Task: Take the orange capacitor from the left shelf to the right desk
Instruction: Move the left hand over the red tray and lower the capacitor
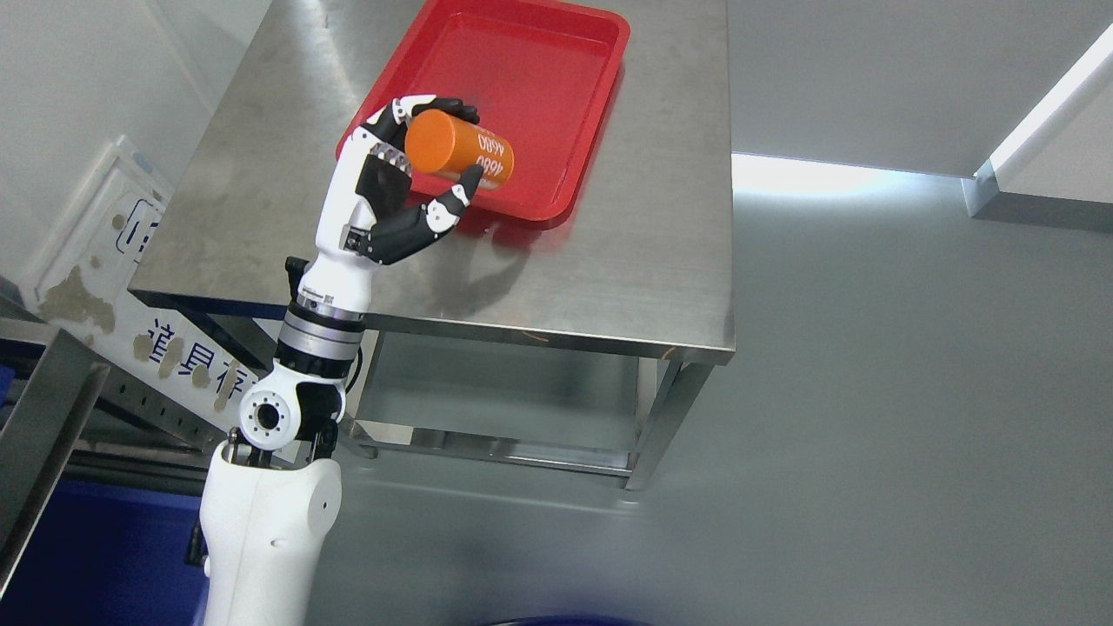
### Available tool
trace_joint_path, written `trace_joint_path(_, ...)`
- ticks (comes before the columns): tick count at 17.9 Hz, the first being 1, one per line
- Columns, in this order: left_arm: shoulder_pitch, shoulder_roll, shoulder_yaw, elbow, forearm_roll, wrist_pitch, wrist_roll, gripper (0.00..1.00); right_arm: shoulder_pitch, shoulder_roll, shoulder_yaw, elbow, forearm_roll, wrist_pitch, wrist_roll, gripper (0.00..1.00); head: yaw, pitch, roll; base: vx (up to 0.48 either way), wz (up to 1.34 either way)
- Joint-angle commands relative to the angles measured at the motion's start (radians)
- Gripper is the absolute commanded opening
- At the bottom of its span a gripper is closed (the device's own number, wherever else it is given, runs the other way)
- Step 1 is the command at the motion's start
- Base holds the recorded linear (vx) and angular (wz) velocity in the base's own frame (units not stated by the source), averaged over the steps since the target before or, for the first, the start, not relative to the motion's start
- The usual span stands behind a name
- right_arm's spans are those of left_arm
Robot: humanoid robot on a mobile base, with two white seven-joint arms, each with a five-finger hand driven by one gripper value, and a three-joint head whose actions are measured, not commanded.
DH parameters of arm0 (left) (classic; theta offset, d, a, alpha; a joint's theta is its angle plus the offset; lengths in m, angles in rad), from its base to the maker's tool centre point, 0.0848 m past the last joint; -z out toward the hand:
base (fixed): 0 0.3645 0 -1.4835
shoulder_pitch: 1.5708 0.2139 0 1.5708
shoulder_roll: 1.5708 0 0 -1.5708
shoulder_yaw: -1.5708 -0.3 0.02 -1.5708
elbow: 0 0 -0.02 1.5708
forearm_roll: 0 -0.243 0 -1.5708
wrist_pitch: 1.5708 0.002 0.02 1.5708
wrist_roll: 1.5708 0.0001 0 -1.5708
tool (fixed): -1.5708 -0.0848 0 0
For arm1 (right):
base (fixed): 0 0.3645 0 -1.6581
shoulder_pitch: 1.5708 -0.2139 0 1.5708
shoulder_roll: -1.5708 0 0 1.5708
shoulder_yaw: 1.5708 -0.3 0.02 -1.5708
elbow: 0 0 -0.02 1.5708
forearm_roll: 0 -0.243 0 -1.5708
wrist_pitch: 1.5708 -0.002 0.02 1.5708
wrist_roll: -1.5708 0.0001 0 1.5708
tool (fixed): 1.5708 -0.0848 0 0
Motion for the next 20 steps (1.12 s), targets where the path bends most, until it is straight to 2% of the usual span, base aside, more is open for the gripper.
trace_joint_path(1,-0.174,0.007,-0.109,0.029,0.028,0.067,0.026,0.01,0.020,-0.017,-0.012,-0.017,0.005,0.001,0.000,1.00,0.0000,0.000,0.000,0.205,-0.03)
trace_joint_path(4,-0.278,0.007,-0.156,0.130,0.014,0.119,0.044,0.01,0.020,-0.017,-0.012,-0.017,0.005,0.001,0.000,1.00,0.0000,0.000,0.000,0.192,-0.03)
trace_joint_path(7,-0.360,0.007,-0.148,0.249,-0.073,0.168,0.044,0.01,0.020,-0.017,-0.012,-0.017,0.005,0.001,0.000,1.00,0.0000,0.000,0.000,0.107,-0.02)
trace_joint_path(11,-0.374,0.007,-0.143,0.358,-0.129,0.201,0.044,0.01,0.020,-0.017,-0.012,-0.017,0.005,0.001,0.000,1.00,0.0000,0.000,0.000,0.048,0.00)
trace_joint_path(17,-0.380,0.007,-0.033,0.467,-0.132,0.322,0.027,0.02,0.020,-0.017,-0.012,-0.017,0.005,0.001,0.000,1.00,0.0000,0.000,0.000,0.000,0.00)
trace_joint_path(20,-0.377,0.019,-0.025,0.503,-0.144,0.319,0.020,0.04,0.020,-0.017,-0.012,-0.017,0.005,0.001,0.000,1.00,0.0000,0.000,0.000,0.000,0.00)
